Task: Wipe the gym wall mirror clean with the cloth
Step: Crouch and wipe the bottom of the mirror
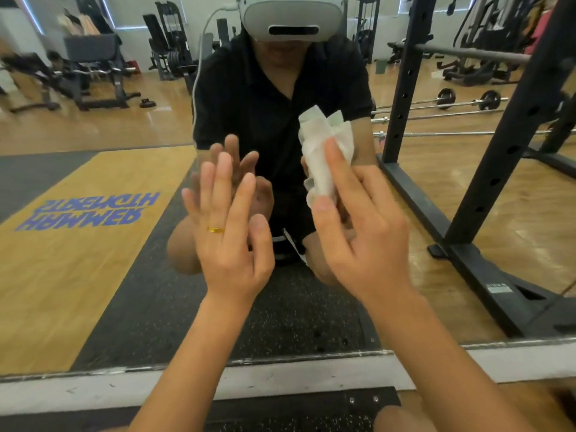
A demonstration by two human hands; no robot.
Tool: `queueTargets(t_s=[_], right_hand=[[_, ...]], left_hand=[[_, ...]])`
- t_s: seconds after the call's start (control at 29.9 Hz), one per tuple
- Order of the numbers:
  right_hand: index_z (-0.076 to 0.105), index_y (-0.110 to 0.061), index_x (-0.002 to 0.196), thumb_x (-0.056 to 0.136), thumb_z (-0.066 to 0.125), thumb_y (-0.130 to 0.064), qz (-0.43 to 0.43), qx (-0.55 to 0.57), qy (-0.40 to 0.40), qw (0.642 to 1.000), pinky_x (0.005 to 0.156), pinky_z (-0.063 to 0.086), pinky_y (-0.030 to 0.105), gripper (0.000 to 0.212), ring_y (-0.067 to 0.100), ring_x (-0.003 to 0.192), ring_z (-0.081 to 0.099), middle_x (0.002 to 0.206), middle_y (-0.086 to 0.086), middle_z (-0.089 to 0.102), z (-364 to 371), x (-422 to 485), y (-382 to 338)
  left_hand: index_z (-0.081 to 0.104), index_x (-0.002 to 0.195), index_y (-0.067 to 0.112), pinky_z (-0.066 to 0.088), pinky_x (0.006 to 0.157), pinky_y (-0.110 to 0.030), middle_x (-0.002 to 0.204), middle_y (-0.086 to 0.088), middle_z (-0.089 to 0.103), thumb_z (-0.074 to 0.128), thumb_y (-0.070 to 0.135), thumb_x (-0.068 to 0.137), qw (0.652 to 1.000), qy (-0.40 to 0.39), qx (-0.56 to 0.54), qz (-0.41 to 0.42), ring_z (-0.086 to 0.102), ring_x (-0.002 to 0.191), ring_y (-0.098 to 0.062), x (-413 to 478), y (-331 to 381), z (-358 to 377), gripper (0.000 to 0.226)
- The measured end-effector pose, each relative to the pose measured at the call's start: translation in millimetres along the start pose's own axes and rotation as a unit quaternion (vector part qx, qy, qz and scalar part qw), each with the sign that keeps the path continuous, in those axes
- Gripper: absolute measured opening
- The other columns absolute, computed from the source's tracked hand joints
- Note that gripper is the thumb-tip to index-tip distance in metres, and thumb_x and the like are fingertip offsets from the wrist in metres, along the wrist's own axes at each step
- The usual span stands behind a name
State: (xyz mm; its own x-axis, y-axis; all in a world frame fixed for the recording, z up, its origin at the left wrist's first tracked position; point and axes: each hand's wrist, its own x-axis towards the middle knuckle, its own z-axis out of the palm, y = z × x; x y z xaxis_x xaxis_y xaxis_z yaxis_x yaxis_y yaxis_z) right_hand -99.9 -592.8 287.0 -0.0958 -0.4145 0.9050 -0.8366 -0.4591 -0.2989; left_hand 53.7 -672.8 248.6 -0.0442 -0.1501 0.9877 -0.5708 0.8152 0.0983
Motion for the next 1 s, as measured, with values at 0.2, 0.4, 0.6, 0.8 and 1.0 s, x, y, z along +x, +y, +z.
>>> queueTargets(t_s=[0.2,0.4,0.6,0.8,1.0], right_hand=[[0.049,0.004,0.147,0.100,0.047,-0.003,-0.025,0.041,-0.076,0.996,0.098,0.052,0.034,0.048,0.014,0.121,0.061,0.133,0.010,0.063,-26.4,-19.2,18.6],[0.046,0.004,0.147,0.099,0.046,0.000,0.017,0.002,0.008,1.000,0.118,0.040,0.051,0.048,0.031,0.147,0.042,0.154,0.016,0.047,-6.1,-71.5,32.2],[0.023,-0.005,0.161,0.101,0.049,-0.018,0.158,-0.041,-0.035,0.986,0.123,0.022,0.065,0.067,0.029,0.160,0.006,0.173,0.002,0.009,25.0,-154.0,43.3],[0.016,-0.010,0.163,0.102,0.047,-0.023,0.155,-0.029,-0.035,0.987,0.130,0.009,0.037,0.069,0.028,0.160,0.003,0.174,-0.004,0.004,11.5,-152.7,42.9],[0.016,-0.011,0.162,0.103,0.046,-0.021,0.129,-0.036,-0.059,0.989,0.129,0.013,0.046,0.067,0.027,0.160,0.002,0.174,-0.005,0.000,14.6,-157.0,38.6]], left_hand=[[0.062,0.130,-0.006,0.044,0.113,-0.052,0.138,-0.026,0.058,0.050,0.006,0.105,0.994,-0.032,-0.095,0.044,0.053,0.136,-0.038,30.9,50.8,7.0,0.030],[0.060,0.134,-0.007,0.038,0.117,-0.041,0.143,-0.025,0.055,0.063,0.013,0.101,0.996,-0.065,-0.060,0.011,0.049,0.133,-0.035,37.0,63.7,17.4,0.039],[0.057,0.137,-0.009,0.033,0.115,-0.028,0.144,-0.023,0.055,0.067,0.000,0.099,0.999,-0.030,-0.001,0.025,0.047,0.124,-0.029,30.5,67.8,29.4,0.040],[0.059,0.133,-0.004,0.046,0.104,-0.029,0.141,-0.016,0.057,0.068,-0.010,0.094,0.995,-0.026,0.058,0.083,0.058,0.115,-0.027,-28.6,38.2,18.0,0.040],[0.049,0.145,0.003,0.030,0.121,-0.052,0.149,-0.012,0.048,0.053,-0.010,0.103,0.990,-0.007,0.073,0.118,0.034,0.146,-0.029,6.9,39.6,40.4,0.044]])
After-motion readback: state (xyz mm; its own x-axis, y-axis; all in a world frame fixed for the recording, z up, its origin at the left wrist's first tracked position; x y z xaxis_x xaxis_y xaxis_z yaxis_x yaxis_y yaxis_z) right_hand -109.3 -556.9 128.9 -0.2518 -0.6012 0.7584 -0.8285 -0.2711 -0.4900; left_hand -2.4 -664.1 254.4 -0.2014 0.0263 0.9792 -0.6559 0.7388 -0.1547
